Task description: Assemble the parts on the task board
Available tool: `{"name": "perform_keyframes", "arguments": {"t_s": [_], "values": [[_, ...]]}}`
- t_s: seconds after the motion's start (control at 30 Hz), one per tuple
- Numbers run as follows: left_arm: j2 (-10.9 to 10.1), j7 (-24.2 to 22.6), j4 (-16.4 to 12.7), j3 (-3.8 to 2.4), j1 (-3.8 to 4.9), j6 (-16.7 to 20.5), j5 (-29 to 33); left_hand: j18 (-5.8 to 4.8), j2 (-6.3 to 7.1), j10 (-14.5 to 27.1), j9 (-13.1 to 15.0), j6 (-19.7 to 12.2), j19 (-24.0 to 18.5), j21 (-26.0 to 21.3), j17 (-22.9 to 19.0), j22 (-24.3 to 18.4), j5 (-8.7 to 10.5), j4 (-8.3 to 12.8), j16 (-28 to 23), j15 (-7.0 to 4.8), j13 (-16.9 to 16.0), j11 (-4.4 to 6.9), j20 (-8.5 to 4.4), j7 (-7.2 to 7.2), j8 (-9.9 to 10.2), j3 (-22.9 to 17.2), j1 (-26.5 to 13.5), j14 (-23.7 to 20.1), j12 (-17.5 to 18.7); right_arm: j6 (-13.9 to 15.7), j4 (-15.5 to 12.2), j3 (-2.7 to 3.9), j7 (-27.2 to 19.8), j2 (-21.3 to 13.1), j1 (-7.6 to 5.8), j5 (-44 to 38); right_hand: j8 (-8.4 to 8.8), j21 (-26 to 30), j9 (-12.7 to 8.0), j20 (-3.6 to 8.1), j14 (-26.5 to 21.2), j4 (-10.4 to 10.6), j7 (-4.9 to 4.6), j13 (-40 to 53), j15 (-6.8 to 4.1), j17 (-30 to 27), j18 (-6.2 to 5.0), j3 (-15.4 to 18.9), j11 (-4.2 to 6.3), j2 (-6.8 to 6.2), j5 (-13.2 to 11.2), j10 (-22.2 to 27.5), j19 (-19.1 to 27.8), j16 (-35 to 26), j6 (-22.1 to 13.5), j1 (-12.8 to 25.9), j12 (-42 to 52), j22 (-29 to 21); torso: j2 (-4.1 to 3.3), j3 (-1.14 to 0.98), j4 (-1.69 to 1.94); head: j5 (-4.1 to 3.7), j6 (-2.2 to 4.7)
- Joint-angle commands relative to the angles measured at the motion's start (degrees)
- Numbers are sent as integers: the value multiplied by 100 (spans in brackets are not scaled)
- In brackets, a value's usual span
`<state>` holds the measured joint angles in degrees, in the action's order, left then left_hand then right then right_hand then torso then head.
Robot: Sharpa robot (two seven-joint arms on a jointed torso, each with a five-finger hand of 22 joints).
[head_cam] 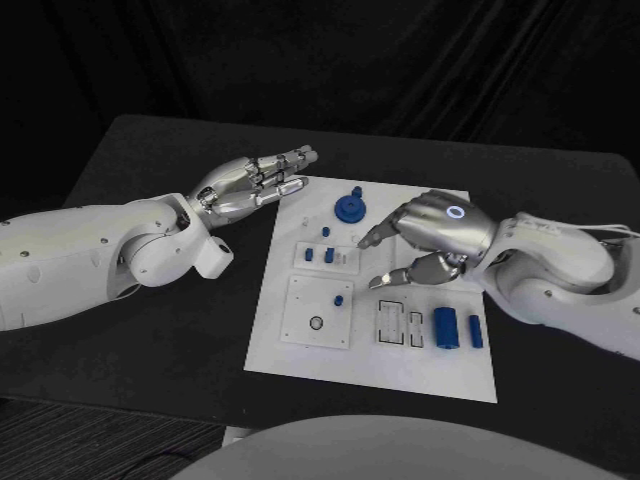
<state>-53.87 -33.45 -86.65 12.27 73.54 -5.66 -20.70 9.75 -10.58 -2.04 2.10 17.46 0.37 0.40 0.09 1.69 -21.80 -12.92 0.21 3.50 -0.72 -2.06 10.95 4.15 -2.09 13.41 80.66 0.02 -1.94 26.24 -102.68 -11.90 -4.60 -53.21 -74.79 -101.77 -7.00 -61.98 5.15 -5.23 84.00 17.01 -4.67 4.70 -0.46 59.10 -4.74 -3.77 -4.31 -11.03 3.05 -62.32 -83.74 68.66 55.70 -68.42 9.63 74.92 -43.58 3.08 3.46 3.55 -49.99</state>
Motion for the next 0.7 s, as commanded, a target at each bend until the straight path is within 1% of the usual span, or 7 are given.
{"name": "perform_keyframes", "arguments": {"t_s": [0.03,0.1,0.2,0.33,0.47,0.6,0.7], "values": [[2,-69,-5,-4,-9,-35,10,59,-77,16,-8,-78,-10,-6,-9,5,2,-52,-21,39,-2,13,47,-32,-13,2,-2,-2,-8,104,-92,2,222,-216,-174,420,-9,-473,7,11,179,11,-28,-29,-18,131,104,203,9,-36,-1,-78,-284,137,107,292,-40,1021,0,0,0,-18,-1],[10,-72,1,-4,-9,-18,10,58,-81,18,-8,-90,-10,-6,-9,7,6,-56,-21,38,-1,27,54,-47,-11,4,-2,-2,-6,-64,-118,2,344,-396,-275,460,67,-655,-22,13,181,13,38,-45,-15,123,131,295,5,-27,2,-79,-312,151,13,338,-75,1056,0,-2,-3,-36,-1],[29,-77,18,-4,-9,-16,10,56,-101,23,-8,-100,-9,-6,-9,6,-21,-59,-21,37,0,50,65,-71,-10,-1,9,-2,-3,-314,-106,1,555,-597,-360,495,284,-792,-113,18,139,17,157,-92,-4,-100,146,431,-21,-153,10,-7,-329,44,-299,321,-204,1075,-1,-1,0,-78,-1],[57,-87,41,-4,-10,-35,10,56,-125,32,-10,-127,-8,-5,-9,10,-51,-59,-21,40,3,73,74,-100,-7,-10,25,-2,5,-634,-57,0,768,-761,-387,516,345,-198,-147,9,-8,9,331,-107,28,-751,40,385,-74,-121,43,157,-246,-382,-574,-79,-394,928,-1,0,-1,-76,-1],[72,-101,55,-4,-11,-39,10,57,-142,52,-11,-147,-3,0,-9,31,-77,-52,-21,61,8,123,88,-137,-6,-15,50,-2,21,-762,-6,0,781,-836,-333,523,299,-47,-125,1,-11,6,287,-100,24,-843,8,357,-72,-82,81,197,-220,-425,-532,-286,-464,886,0,0,0,-60,-1],[87,-114,75,-3,-12,-44,10,56,-147,66,-10,-147,-1,2,-9,36,-81,-51,-21,70,12,151,98,-155,-8,-14,60,-2,33,-810,36,0,750,-878,-272,526,274,-98,-114,5,16,19,249,-89,15,-796,12,510,-60,-241,28,133,-220,-369,-457,-141,-457,895,-1,-3,-1,-75,-1],[94,-122,88,-3,-13,-49,10,56,-152,67,-10,-150,0,3,-9,39,-88,-50,-21,70,12,155,102,-160,-8,-16,63,-2,34,-822,67,0,696,-889,-230,527,274,-144,-113,6,28,16,223,-81,13,-780,19,496,-52,-211,29,74,-223,-342,-440,-115,-437,905,-1,-7,2,-96,-1]]}}
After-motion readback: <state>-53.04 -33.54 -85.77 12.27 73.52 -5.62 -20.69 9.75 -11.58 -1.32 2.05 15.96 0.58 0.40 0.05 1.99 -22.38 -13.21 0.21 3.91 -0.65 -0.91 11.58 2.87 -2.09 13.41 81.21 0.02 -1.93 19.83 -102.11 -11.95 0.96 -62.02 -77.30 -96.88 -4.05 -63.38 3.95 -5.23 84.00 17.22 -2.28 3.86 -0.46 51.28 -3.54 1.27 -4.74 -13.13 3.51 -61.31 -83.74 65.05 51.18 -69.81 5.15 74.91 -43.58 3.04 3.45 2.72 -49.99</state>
